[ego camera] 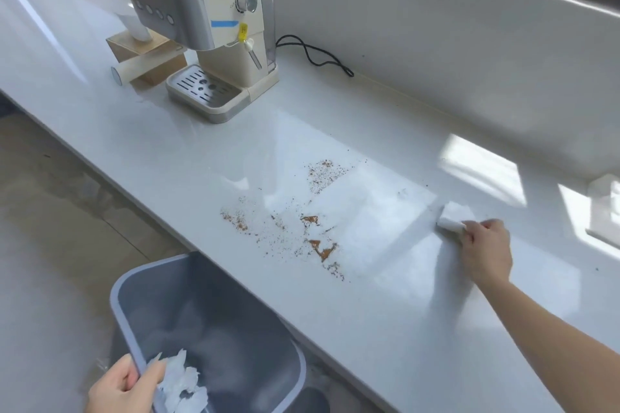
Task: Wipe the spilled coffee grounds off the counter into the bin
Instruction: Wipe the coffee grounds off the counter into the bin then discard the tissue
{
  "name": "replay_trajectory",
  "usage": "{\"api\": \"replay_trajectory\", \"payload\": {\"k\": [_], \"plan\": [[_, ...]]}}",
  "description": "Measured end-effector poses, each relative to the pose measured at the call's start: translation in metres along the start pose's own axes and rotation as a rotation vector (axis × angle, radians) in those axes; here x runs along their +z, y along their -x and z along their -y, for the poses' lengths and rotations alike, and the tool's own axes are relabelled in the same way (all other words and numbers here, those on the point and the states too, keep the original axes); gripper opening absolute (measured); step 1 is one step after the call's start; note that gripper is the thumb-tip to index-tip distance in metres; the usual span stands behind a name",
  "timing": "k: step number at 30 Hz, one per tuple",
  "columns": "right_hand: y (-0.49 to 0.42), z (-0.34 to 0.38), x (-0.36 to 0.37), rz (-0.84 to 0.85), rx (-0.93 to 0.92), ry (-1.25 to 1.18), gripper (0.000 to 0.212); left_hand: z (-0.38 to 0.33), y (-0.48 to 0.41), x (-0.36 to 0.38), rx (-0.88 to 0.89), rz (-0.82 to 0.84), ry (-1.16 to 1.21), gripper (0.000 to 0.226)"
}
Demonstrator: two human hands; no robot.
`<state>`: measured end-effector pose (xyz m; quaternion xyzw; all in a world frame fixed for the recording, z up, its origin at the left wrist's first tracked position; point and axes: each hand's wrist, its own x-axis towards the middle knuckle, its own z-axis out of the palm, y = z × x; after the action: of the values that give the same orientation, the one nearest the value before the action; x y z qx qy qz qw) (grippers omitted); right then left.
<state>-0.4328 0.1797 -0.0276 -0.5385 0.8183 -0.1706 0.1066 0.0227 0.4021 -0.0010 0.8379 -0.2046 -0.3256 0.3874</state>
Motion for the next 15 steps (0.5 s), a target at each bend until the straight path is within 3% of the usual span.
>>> {"api": "replay_trajectory", "payload": {"k": [4,8,13,15], "plan": [[0.030,0.001,0.022,0.088,-0.096,0.093,0.005,0.000,-0.001,0.004,-0.048,-0.006,-0.063,0.040],[0.079,0.044,0.036,0.185,-0.281,0.035,0.021,-0.002,-0.002,0.007,-0.049,-0.016,-0.110,0.038],[0.133,0.092,0.049,0.472,-0.507,-0.101,0.012,0.006,-0.008,0.006,-0.076,-0.015,-0.077,0.037],[0.124,0.094,0.046,0.433,-0.584,-0.087,0.004,0.008,-0.013,0.004,-0.100,-0.019,-0.101,0.038]]}}
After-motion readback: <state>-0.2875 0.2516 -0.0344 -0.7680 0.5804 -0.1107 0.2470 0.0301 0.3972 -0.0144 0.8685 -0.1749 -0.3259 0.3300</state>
